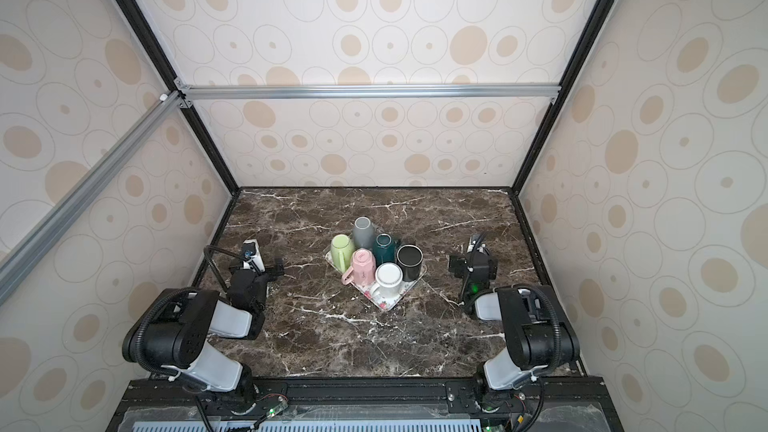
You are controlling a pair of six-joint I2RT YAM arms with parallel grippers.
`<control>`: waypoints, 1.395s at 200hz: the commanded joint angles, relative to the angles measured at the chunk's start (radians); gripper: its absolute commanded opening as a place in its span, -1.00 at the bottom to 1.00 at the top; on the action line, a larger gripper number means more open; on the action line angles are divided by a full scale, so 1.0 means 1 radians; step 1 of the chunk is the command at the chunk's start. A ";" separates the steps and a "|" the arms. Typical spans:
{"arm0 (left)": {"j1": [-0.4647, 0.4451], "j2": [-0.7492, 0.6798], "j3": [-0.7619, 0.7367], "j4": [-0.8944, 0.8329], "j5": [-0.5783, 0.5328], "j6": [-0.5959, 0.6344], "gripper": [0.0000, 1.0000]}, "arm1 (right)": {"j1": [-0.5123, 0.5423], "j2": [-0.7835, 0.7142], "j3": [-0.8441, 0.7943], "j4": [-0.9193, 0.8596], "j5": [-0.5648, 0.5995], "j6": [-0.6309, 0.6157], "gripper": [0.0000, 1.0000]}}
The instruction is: Turn the mug right side up
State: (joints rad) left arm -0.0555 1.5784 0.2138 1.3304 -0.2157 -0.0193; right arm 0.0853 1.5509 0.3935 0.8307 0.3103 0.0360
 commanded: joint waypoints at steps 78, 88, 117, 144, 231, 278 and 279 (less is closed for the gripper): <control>-0.003 0.002 0.006 0.036 -0.005 -0.004 0.97 | 0.002 -0.011 0.016 -0.001 -0.006 -0.006 0.99; -0.004 0.002 0.007 0.036 -0.005 -0.004 0.97 | 0.003 -0.008 0.015 -0.002 -0.006 -0.007 0.99; -0.003 0.002 0.007 0.036 -0.005 -0.004 0.97 | 0.002 -0.007 0.019 -0.006 -0.006 -0.006 1.00; -0.003 0.002 0.006 0.036 -0.005 -0.004 0.97 | 0.002 -0.008 0.019 -0.006 -0.005 -0.007 0.99; -0.126 -0.307 0.092 -0.311 -0.212 0.009 0.97 | 0.048 -0.104 0.213 -0.402 0.192 0.003 0.99; -0.252 -0.374 0.307 -0.667 -0.205 -0.136 0.97 | 0.064 -0.286 0.305 -0.671 0.078 0.132 0.99; -0.255 -0.372 0.312 -0.671 -0.203 -0.138 0.97 | 0.064 -0.289 0.308 -0.679 0.077 0.136 0.99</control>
State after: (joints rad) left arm -0.2531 1.2083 0.4187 0.9089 -0.4103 -0.0757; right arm 0.1421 1.3445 0.6506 0.3943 0.4232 0.0811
